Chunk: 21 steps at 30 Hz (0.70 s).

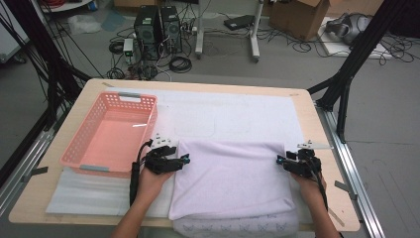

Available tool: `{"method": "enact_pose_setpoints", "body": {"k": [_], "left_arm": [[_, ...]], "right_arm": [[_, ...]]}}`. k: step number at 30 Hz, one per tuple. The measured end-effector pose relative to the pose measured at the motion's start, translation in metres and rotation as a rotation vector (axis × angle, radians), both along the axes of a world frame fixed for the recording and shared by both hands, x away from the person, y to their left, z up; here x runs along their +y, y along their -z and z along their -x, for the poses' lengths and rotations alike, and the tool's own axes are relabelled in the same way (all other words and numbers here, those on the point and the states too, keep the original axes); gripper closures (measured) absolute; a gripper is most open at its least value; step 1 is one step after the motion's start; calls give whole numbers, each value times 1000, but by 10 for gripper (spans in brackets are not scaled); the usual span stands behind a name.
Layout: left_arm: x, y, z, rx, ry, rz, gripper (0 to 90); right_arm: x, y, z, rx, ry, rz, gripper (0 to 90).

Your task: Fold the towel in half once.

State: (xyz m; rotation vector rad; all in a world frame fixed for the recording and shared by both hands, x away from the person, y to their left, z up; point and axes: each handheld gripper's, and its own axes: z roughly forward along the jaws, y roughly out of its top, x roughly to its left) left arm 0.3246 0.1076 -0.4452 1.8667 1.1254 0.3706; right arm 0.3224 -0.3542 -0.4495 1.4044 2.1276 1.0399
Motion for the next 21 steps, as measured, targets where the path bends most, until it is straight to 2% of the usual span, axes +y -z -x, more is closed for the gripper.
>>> {"method": "enact_pose_setpoints", "body": {"k": [3,6,9,11,15,18,19,20,21], "left_arm": [[-2,6,-4,35,2,-22,394],[-7,6,-5,24,3,-46,407],[-13,5,-2,-4,13,-101,454],[-15,5,-1,-17,31,-124,512],[-15,6,-1,-8,35,-97,576],[-12,6,-3,4,35,-72,640],[-12,6,-3,10,45,-64,677],[-12,7,-4,21,79,-45,772],[-14,7,-3,14,79,-56,817]], "right_arm": [[1,0,1,-10,-9,17,525],[0,1,1,-10,-1,8,557],[0,0,1,-5,2,3,597],[1,0,2,-12,-13,5,678],[6,1,3,-18,-36,5,775],[5,0,2,14,-34,-26,816],[5,0,1,14,-34,-30,822],[5,0,1,16,-35,-35,827],[4,1,1,19,-35,-43,831]]}}
